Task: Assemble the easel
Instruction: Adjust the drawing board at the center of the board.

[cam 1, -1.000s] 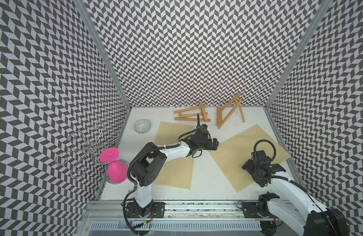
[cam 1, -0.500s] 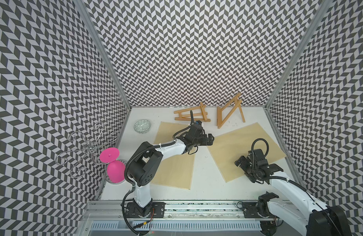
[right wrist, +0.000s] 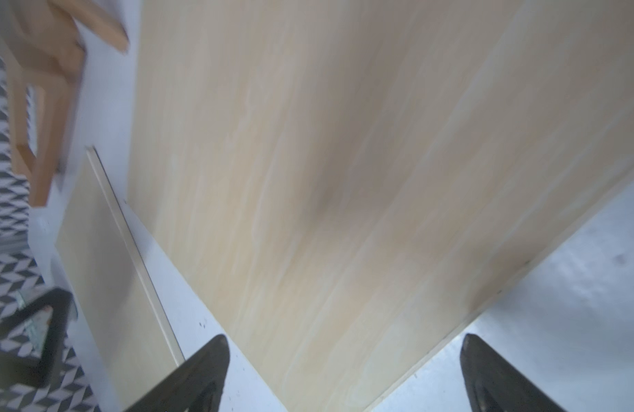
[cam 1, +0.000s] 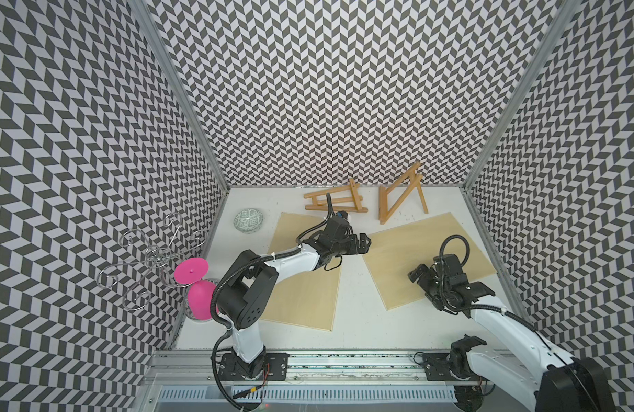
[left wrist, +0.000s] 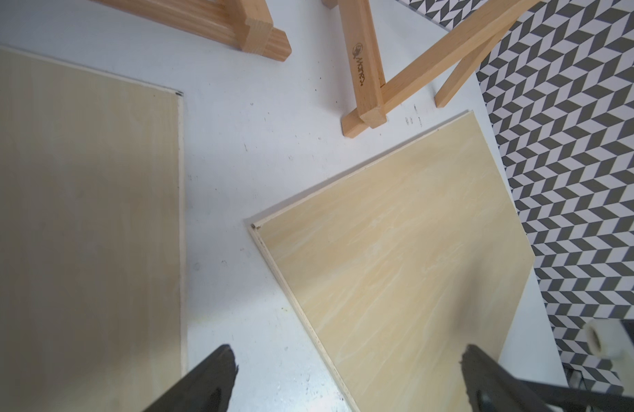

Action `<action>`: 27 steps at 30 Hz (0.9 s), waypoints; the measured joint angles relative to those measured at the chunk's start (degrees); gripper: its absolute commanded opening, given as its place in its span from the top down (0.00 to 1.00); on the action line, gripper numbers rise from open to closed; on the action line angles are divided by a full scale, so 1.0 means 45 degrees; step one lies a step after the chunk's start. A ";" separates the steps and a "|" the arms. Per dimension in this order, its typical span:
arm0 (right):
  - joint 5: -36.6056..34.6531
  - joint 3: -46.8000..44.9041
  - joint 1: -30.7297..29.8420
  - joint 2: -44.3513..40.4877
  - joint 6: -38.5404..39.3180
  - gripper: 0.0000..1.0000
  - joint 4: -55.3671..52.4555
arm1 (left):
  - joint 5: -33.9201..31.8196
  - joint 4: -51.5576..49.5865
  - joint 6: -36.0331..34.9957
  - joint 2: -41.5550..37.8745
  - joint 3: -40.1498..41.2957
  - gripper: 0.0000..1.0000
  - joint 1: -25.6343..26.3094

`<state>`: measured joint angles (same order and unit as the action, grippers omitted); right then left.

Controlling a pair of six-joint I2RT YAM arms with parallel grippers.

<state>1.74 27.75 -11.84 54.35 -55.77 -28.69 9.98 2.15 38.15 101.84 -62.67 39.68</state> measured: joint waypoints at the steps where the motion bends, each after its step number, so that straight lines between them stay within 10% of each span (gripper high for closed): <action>1: -0.0262 0.0175 0.0335 -0.0136 0.0282 0.01 -0.0024 | 0.0068 0.0005 0.0092 -0.0083 0.0112 0.00 0.0034; 12: -0.0738 0.3143 0.4197 0.3886 0.4206 0.01 0.2472 | 0.0724 0.0291 0.1035 -0.1501 0.1919 0.00 0.0665; 27: 0.0651 0.8850 0.6596 1.1443 0.5270 0.01 0.4279 | 0.0971 0.1530 0.1783 -0.1360 0.2472 0.00 0.1428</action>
<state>4.67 67.57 17.85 105.84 -32.05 -9.43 14.35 9.04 46.17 95.72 -51.55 46.11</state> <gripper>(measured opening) 0.993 0.992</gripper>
